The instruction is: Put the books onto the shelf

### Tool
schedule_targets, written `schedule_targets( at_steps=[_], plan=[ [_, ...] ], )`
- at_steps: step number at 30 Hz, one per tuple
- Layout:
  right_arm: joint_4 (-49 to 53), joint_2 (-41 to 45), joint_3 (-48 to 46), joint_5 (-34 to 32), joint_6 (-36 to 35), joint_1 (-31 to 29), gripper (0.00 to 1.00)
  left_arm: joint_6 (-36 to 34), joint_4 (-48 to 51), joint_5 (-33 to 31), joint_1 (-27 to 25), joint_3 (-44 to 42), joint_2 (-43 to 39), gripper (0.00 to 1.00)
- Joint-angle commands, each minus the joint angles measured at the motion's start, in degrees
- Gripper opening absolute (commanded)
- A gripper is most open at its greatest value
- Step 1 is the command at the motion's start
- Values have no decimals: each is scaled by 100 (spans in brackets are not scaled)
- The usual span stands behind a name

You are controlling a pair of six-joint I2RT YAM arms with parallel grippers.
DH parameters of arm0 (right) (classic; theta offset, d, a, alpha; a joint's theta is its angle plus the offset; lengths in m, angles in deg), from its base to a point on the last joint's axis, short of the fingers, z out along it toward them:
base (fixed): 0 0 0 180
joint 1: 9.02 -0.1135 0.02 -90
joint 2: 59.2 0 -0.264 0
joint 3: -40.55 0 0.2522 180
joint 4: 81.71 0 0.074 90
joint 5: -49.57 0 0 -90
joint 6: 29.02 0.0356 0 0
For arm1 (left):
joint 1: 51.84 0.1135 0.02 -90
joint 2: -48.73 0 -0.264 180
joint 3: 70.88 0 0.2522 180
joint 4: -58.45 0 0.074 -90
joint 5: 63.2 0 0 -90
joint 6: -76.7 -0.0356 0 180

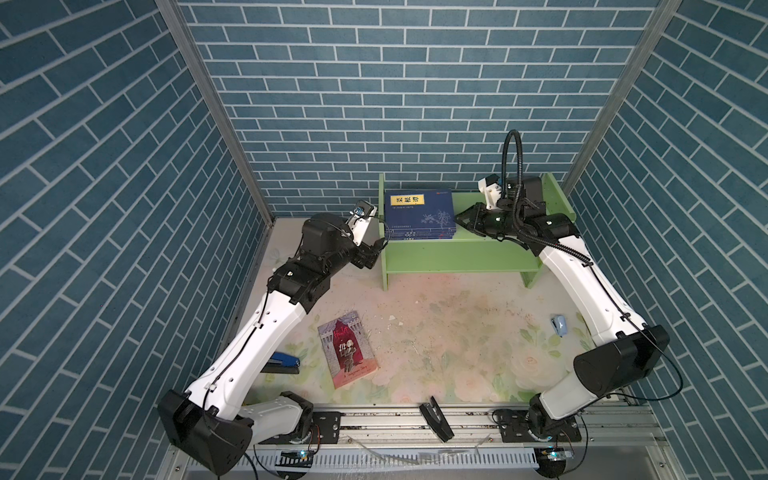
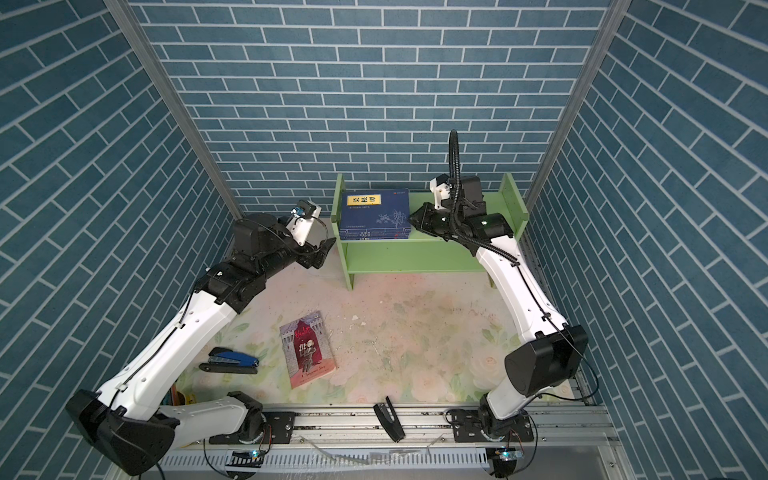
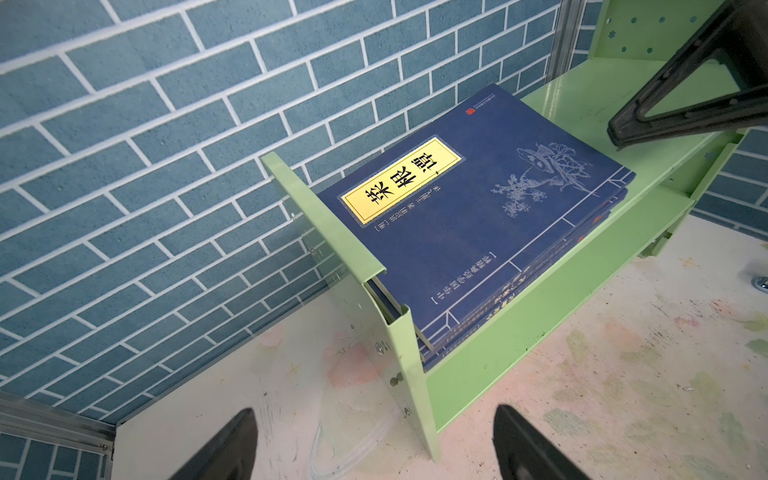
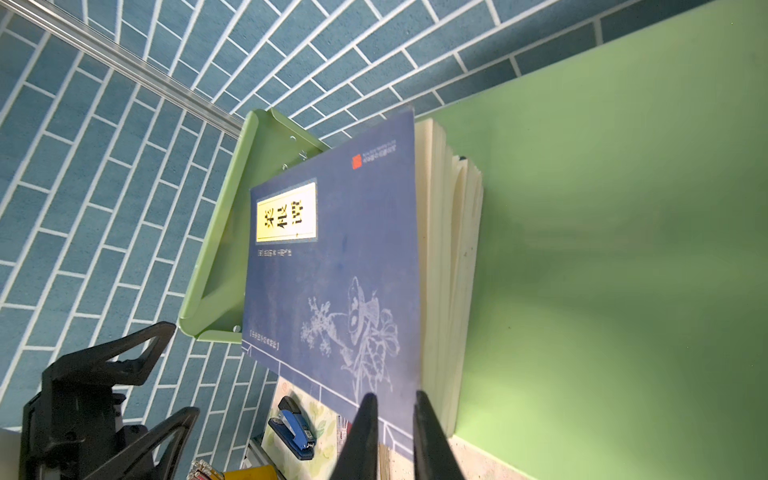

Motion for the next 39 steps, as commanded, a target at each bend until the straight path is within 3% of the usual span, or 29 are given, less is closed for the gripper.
schedule_targets(
  at_steps=[1,13,30,39],
  plan=[
    [205,-210,288,-93,-226,-4,18,-54,-82,-16,36,-3,31,90],
    [453,-474,676,-396,-392,-4,20,-37,-81,-16,42,-30,-6,90],
    [427,-649,758,-144,-361,-4,17,-29,-73,-16,34,-21,-36,90],
    [413,-667,763,-124,-344,-37,10,-30,-73,-16,35,-21,-41,90]
  ],
)
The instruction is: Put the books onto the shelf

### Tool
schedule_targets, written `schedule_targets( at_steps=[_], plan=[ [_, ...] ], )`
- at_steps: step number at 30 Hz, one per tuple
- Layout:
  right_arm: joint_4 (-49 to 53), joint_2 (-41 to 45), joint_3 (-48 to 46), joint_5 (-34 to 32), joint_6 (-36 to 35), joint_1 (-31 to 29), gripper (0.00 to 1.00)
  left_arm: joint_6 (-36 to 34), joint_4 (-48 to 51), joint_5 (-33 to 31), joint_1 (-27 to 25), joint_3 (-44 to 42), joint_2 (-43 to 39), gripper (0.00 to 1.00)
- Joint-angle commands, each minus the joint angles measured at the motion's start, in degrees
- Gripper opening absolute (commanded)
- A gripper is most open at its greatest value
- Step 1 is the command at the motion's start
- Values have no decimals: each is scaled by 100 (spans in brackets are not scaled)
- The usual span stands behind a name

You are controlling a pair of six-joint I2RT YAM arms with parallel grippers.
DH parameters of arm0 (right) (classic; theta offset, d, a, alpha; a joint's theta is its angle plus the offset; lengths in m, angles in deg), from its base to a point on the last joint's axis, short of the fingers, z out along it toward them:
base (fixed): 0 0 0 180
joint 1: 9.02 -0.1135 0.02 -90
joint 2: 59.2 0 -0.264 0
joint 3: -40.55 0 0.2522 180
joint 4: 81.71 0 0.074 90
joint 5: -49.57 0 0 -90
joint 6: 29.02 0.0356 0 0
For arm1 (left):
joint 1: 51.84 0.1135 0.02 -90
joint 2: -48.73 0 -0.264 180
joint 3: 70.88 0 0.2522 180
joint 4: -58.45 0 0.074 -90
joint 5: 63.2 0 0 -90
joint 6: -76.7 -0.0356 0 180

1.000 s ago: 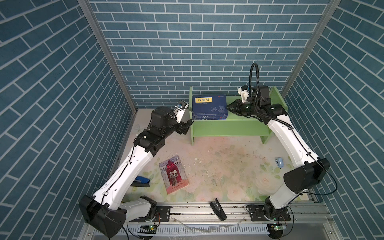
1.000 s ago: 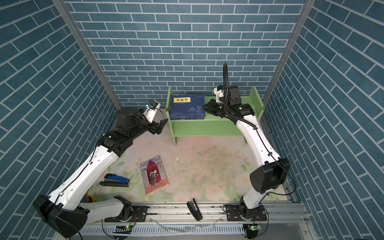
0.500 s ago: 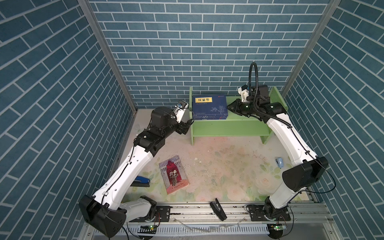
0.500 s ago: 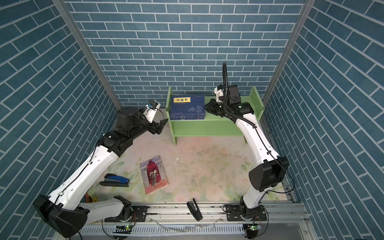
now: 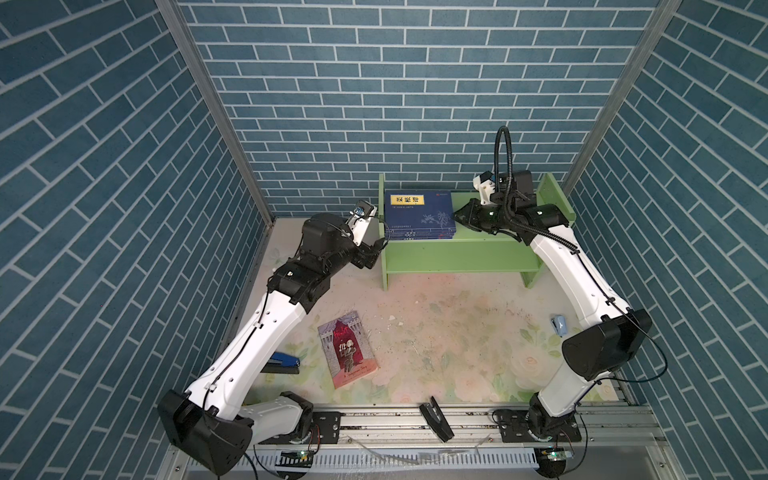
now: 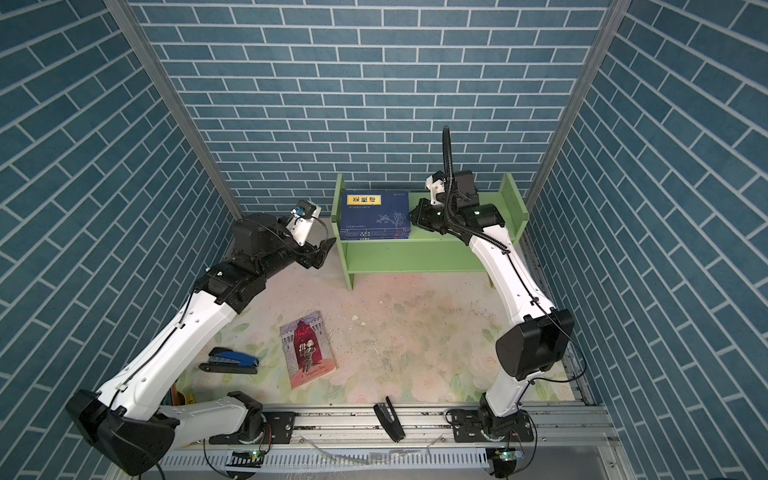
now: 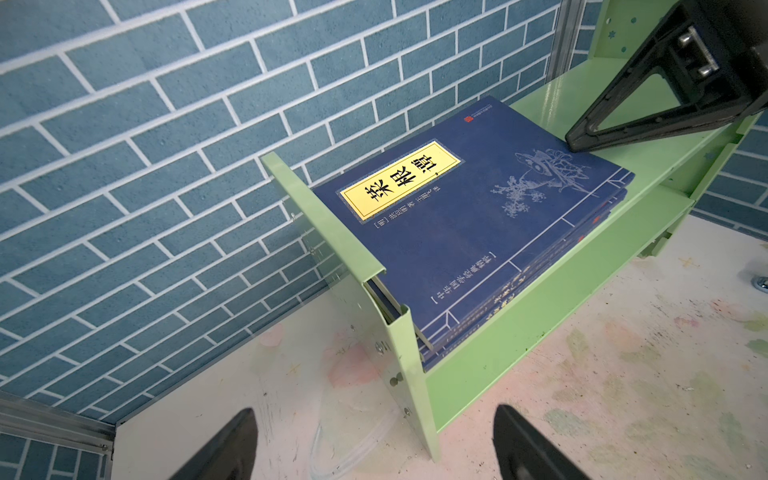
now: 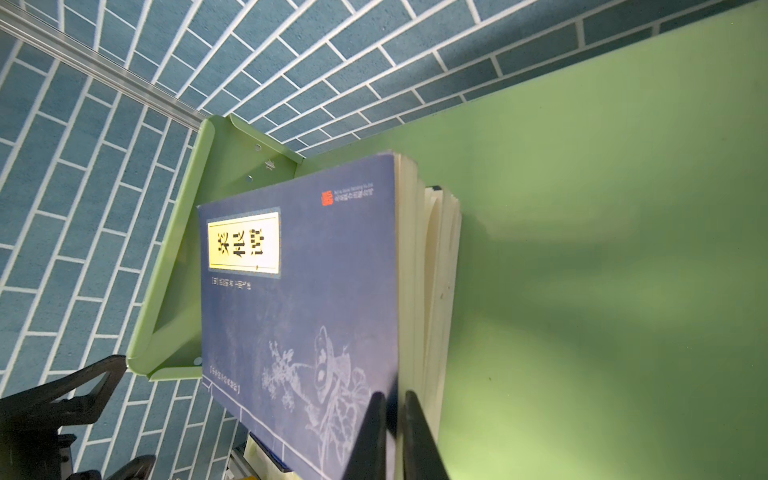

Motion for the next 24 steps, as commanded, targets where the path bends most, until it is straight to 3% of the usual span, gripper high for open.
schedule_targets(
  at_steps=[1,20,24],
  plan=[
    [70,-49,180,71,-177,-27,10,-28,-73,-16,36,-15,-42,90],
    [162,-133,348,150,-183,-127,8,-54,-100,-60,42,-12,-22,90],
    [215,-39,357,-183,-221,-123,19,-52,34,-86,39,82,-38,90]
  ],
)
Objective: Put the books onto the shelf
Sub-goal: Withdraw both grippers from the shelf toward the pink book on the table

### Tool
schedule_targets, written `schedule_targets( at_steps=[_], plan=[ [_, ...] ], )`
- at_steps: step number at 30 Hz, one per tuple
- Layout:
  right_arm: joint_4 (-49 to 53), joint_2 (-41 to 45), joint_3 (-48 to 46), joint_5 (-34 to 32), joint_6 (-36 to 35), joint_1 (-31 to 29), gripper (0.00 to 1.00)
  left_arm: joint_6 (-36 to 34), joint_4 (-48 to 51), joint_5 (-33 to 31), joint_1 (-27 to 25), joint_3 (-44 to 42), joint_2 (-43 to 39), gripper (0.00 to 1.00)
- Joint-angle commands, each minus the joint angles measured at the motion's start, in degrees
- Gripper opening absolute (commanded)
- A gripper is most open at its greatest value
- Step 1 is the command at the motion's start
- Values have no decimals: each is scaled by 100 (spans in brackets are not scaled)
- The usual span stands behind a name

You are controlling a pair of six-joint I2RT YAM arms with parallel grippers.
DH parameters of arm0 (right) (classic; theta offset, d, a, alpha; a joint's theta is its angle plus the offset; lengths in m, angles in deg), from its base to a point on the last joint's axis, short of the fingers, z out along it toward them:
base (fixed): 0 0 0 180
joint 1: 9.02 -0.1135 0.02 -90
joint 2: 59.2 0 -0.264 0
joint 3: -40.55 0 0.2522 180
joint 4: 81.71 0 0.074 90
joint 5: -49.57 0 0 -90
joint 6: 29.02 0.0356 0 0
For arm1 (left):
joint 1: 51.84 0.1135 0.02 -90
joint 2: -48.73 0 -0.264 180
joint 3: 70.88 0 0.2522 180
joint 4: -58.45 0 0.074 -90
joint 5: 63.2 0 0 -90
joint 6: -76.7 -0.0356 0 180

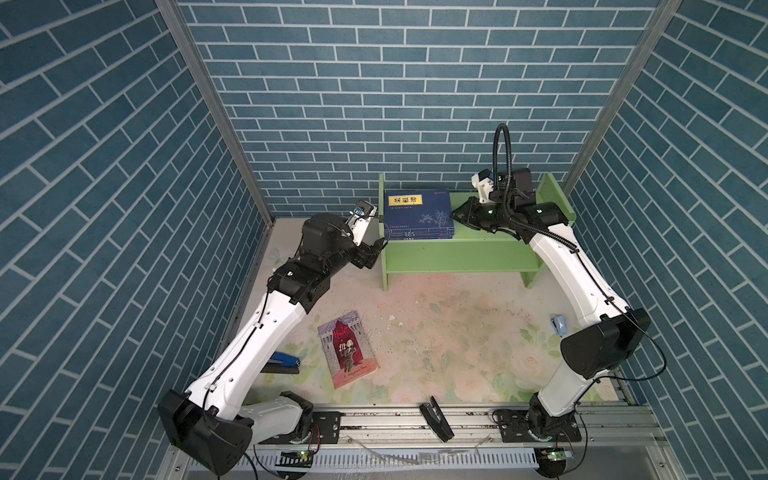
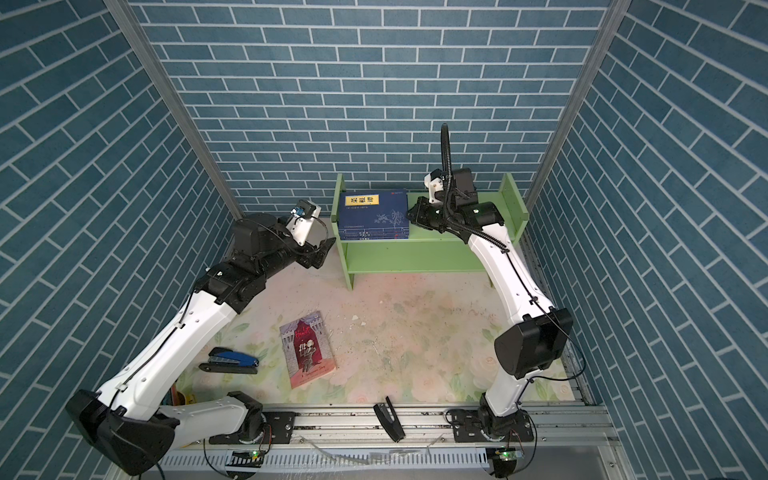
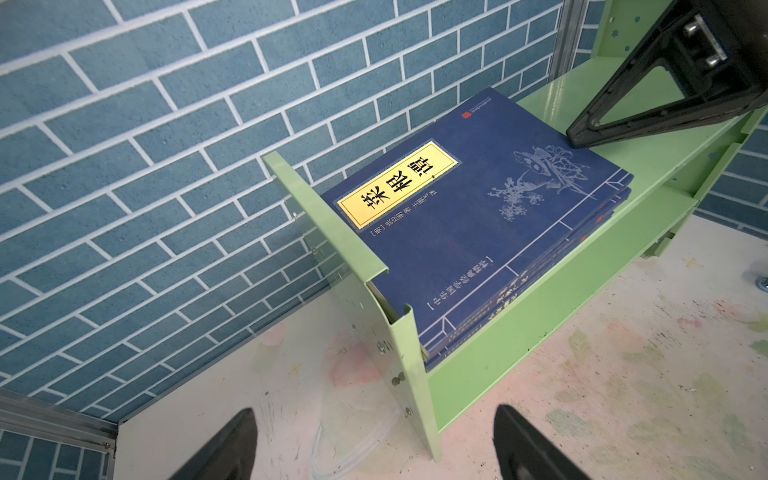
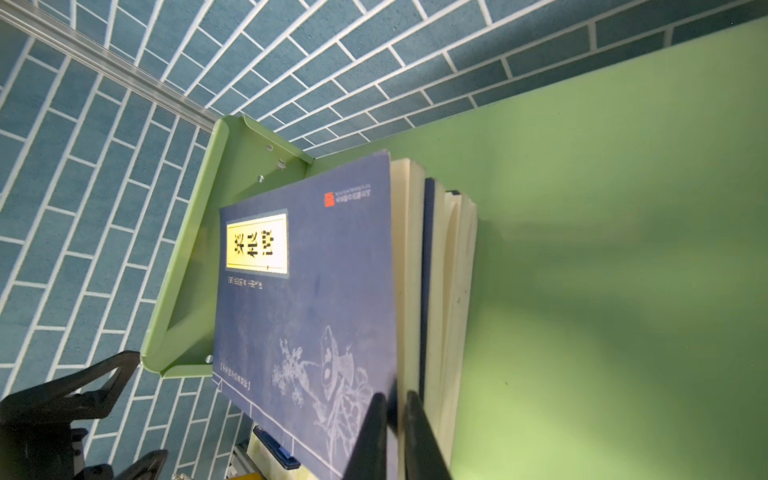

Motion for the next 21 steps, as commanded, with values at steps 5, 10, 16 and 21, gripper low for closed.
schedule_targets(
  at_steps=[5,10,16,21],
  plan=[
    [212,599,181,-837,-418,-26,26,-137,909,31,174,241,-270,92],
    [-120,1953,-864,-920,-473,-35,29,584,2199,552,748,137,-600,94],
    [-490,3728,-3040,-623,-235,-87,33,1924,2549,1436,1618,-560,-746,96],
    [49,4956,-4163,-627,-232,-165,36,2747,1994,2279,2204,-1486,-955,95]
  ],
)
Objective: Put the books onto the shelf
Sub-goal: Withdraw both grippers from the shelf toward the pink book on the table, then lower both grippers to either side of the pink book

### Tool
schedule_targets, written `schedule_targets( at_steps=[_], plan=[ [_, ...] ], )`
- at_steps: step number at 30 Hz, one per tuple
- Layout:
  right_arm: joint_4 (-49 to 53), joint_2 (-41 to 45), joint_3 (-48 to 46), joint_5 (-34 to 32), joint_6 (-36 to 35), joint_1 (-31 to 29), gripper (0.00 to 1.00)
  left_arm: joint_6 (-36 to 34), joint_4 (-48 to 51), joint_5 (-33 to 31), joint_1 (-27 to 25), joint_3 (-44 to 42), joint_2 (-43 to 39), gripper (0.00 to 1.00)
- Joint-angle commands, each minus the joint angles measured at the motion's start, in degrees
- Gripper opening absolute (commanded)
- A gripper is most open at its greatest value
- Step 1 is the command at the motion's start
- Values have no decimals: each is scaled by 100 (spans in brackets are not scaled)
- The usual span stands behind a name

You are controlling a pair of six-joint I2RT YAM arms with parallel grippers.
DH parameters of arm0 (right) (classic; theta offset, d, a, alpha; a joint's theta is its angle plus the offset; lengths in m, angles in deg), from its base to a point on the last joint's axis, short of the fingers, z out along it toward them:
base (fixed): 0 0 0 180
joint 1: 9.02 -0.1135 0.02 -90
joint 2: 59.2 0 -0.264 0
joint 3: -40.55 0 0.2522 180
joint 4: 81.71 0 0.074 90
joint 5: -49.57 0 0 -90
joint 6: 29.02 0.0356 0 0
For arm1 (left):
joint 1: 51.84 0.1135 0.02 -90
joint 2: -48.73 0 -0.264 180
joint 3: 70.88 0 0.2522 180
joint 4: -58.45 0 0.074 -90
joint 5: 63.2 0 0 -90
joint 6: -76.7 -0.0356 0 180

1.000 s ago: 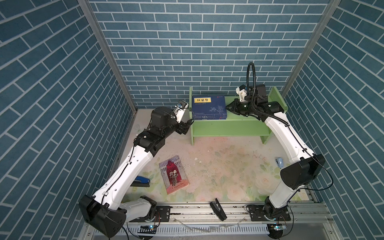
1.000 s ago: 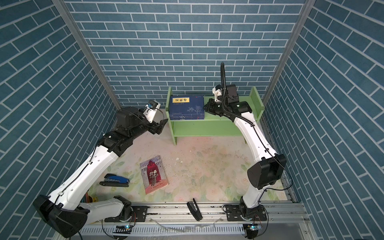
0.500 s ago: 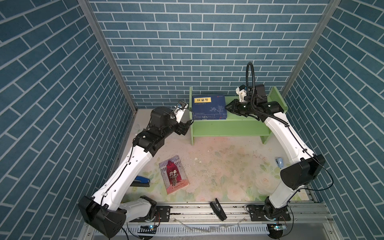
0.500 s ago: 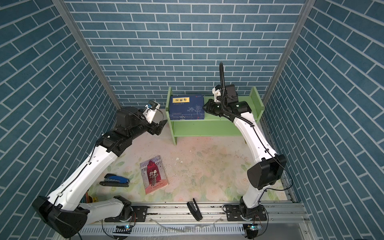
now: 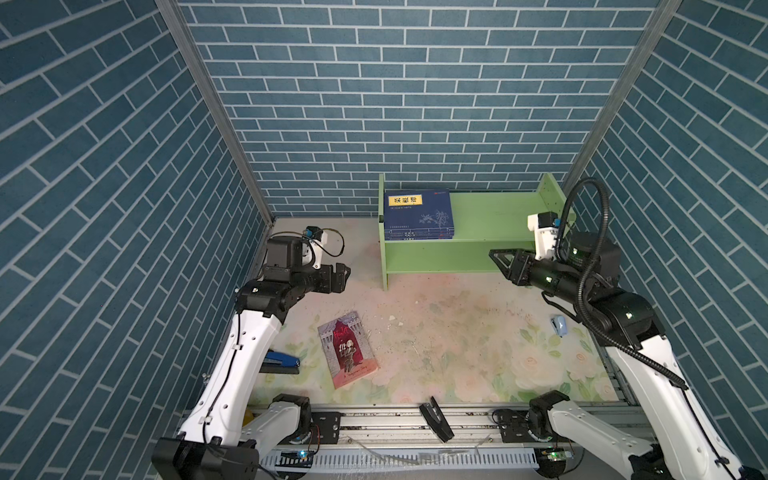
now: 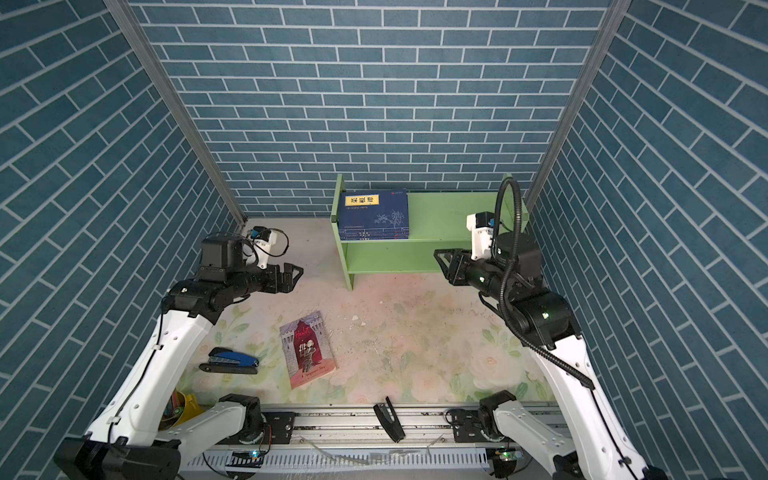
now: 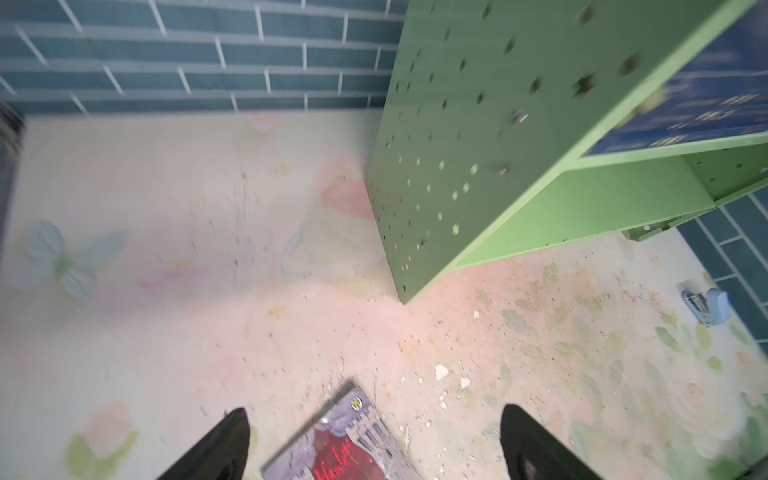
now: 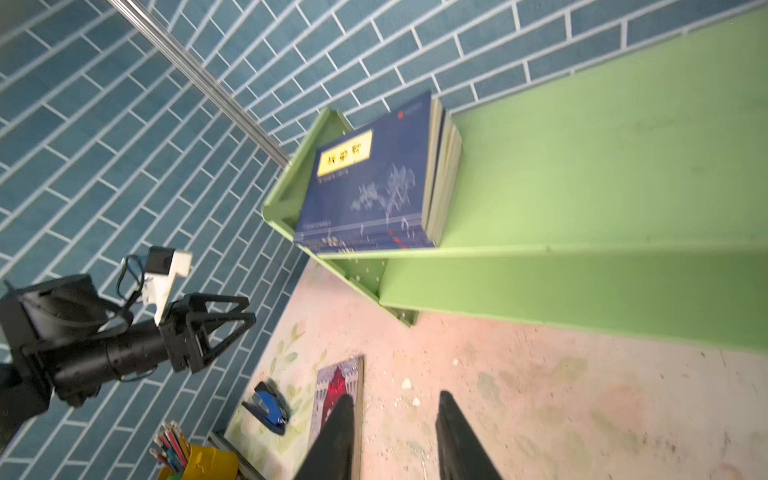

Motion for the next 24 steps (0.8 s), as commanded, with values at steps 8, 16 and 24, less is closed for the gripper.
schedule_targets(
  at_steps=[8,16,24],
  plan=[
    [168,1320,-1500,436,574,-111,38,1679,-1003,1182,549,-1901,-497,96],
    [111,905,-1640,770,584,-763,38,1627,-655,815,541,-2200,-40,97],
    [-854,155,-2258,283,803,-2084,43,1960,-639,203,559,-2852,-10,99]
  ],
)
